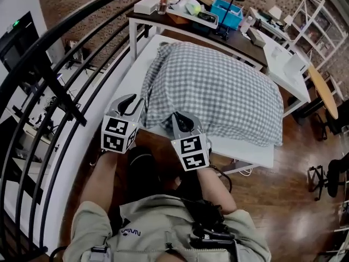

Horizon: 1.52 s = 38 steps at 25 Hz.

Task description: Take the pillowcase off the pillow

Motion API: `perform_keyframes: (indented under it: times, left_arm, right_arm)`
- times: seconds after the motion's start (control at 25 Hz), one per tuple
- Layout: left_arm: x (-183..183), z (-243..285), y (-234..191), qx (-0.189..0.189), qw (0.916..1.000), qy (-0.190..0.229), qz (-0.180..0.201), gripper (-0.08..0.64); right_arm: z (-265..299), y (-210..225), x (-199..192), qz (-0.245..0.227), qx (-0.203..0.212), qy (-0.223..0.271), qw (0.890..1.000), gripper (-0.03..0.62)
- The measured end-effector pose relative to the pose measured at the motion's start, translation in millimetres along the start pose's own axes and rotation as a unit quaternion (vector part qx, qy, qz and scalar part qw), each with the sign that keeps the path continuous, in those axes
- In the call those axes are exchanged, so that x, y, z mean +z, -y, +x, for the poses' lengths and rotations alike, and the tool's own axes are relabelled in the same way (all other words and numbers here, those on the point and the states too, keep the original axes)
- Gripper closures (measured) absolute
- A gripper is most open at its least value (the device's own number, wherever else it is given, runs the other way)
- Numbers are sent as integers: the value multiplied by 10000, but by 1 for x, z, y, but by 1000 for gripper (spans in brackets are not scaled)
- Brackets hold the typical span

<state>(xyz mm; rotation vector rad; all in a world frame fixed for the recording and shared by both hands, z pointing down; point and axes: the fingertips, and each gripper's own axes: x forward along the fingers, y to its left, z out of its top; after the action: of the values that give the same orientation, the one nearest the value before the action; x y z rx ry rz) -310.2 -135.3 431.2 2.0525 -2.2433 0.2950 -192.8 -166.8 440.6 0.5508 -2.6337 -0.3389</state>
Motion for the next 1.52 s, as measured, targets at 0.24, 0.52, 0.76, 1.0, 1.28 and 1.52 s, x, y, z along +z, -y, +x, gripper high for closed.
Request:
perform_keyframes:
  times: [0.24,0.52,0.76,1.0,1.28,1.52]
  left_arm:
    - [-27,3,76,-1029,9907,-676,581,448]
    - [-32,10,121,-1619,9806,-745,814,427]
    - [-2,13,101,-1277,9901,-252,517,546]
    - [32,8,81,-1121,9928,291,311,548]
    - [-2,2,98,-1580,9868,-101,-347,487]
    - [-3,1,120,-2156,9742,-128,-656,331]
  right_arm:
    - [-59,25,-21,819,-155,408,9957,581]
    - [-66,17,-7,725,52,868,9936,580]
    - [-78,35,6,755,-191,1186,9899,586]
    - [-85,62,-6,719,-616,981,9907,586]
    - [-100,96,-20,1165,-1285,1019,9796,586]
    - [-95,89,-27,1186,-1209,915,9813,586]
